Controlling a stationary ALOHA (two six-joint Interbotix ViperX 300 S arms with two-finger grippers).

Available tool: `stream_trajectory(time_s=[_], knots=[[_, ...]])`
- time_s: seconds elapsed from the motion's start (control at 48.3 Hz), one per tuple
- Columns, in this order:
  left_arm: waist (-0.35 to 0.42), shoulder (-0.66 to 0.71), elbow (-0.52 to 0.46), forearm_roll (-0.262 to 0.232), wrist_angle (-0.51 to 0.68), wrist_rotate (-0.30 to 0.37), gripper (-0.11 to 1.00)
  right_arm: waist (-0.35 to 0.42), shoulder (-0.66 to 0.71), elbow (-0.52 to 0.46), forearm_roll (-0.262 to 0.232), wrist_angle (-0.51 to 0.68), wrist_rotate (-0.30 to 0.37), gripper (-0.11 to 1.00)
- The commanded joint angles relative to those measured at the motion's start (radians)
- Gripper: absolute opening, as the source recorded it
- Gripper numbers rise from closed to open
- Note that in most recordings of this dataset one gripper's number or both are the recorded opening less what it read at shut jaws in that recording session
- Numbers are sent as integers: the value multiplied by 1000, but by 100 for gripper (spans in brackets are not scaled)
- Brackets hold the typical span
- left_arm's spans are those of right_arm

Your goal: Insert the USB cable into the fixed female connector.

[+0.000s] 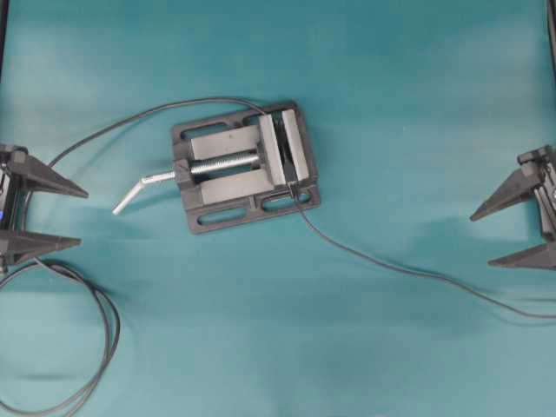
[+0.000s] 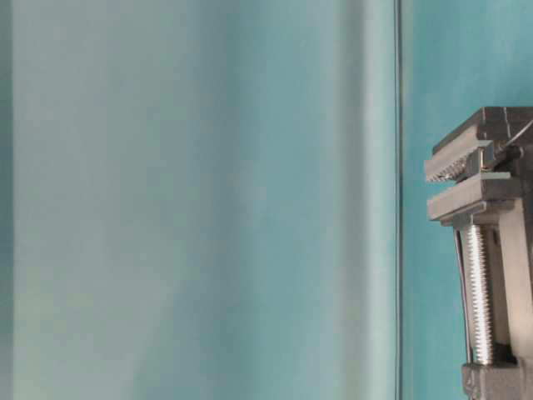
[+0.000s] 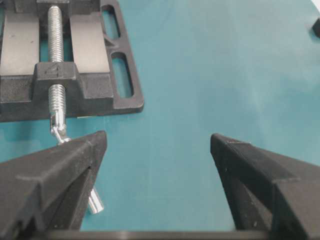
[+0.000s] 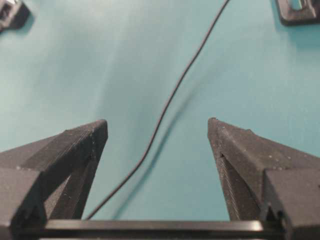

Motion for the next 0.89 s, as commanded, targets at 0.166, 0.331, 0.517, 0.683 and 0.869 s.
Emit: stream_trajectory(time_s=[0.166, 0.331, 0.517, 0.683, 0.869], knots=[[0, 6, -12, 3, -9, -11, 100, -130, -117, 29, -20, 20, 87, 82], [-2, 6, -12, 3, -9, -11, 100, -133, -135, 0, -20, 28, 149, 82], [-2, 6, -12, 3, -9, -11, 100, -140, -195, 12, -37, -15, 267, 82], [-2, 6, -12, 3, -9, -11, 100, -140, -219, 34, -92, -9, 308, 82], [-2, 6, -12, 3, -9, -11, 100, -140, -229, 35, -112, -9, 328, 82]])
